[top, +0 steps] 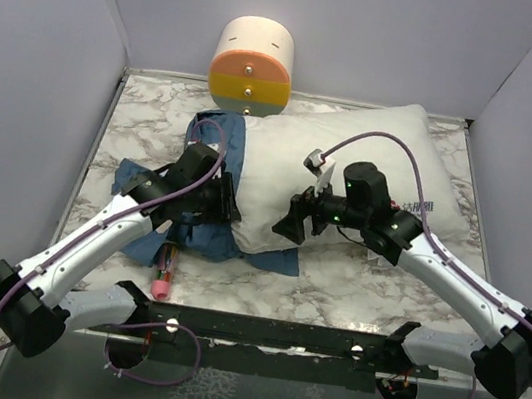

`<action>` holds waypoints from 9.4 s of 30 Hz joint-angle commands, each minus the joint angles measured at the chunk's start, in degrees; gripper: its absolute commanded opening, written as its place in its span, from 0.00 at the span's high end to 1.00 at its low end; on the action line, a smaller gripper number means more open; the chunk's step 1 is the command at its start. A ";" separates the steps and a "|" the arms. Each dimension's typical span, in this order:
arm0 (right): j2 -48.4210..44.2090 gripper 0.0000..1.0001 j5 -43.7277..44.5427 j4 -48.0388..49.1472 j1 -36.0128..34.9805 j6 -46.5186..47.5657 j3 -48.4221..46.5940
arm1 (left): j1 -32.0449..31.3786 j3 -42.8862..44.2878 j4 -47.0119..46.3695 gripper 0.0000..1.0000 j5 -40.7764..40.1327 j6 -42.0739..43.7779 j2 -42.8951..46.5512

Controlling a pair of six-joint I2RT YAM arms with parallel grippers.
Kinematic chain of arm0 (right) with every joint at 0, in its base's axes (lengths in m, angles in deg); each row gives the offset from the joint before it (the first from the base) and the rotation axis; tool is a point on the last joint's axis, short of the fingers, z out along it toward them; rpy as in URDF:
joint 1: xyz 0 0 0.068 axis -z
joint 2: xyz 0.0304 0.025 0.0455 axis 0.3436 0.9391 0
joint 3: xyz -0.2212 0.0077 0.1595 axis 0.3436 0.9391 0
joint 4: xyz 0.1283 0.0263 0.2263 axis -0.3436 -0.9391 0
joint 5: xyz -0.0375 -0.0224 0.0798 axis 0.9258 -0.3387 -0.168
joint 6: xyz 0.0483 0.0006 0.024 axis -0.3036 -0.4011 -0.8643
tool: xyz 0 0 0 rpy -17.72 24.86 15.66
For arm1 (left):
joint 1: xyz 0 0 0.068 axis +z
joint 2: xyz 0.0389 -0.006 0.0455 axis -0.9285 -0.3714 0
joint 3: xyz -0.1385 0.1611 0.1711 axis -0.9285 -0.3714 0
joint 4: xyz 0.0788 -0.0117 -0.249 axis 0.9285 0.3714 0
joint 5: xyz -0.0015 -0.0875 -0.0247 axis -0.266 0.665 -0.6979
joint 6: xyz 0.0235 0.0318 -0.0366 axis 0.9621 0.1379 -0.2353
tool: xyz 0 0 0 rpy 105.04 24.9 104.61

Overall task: Put the pillow into the pillowcase
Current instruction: Stuff the pillow into the pillowcase.

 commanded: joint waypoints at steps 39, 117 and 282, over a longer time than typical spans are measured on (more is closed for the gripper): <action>14.42 0.99 12.81 28.38 -2.19 -19.11 0.64 | -0.57 13.07 -13.55 1.00 19.77 1.23 -10.09; -17.56 0.26 4.95 5.08 0.98 -15.20 10.89 | 22.52 2.98 -23.77 0.41 20.81 7.57 -1.78; 5.85 0.99 -3.37 19.32 20.95 -8.78 -17.09 | -0.04 15.32 -58.54 1.00 6.71 41.72 -16.38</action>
